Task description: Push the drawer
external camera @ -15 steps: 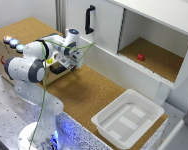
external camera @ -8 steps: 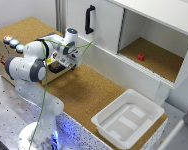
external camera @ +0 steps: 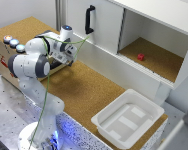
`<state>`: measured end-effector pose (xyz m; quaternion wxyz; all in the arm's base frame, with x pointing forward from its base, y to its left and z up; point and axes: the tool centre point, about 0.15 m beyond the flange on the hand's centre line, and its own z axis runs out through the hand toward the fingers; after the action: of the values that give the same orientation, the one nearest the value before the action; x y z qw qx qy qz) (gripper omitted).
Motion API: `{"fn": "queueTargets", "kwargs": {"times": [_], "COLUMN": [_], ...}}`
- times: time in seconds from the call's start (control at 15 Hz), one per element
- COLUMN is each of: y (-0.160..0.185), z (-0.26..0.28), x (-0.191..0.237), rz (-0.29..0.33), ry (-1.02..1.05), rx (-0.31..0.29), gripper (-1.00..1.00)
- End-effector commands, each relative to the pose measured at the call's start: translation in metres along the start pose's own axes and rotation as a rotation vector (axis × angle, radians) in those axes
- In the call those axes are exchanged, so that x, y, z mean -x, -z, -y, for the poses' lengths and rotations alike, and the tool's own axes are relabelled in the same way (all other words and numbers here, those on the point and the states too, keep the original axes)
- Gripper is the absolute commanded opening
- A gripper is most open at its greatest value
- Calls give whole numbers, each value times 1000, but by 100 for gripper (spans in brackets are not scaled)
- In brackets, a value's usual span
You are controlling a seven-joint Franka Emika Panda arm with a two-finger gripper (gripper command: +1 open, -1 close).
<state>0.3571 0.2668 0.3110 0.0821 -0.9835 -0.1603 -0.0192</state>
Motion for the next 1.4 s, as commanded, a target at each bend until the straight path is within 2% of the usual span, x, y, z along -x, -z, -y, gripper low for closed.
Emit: {"fn": "queueTargets", "kwargs": {"times": [0.0, 0.4, 0.6, 0.67, 0.93, 1.33], "y": [-26, -25, -23, -19, 10, 88], "z": [39, 66, 81, 82, 63, 58], "x": [-40, -54, -56, -55, -33, -12], "rz": [70, 53, 49, 41, -8, -168], "ry": [82, 120, 155, 150, 71, 79], "rx": [-16, -31, -20, 4, 41, 106], "gripper": [-100, -100, -100, 100, 100, 100]}}
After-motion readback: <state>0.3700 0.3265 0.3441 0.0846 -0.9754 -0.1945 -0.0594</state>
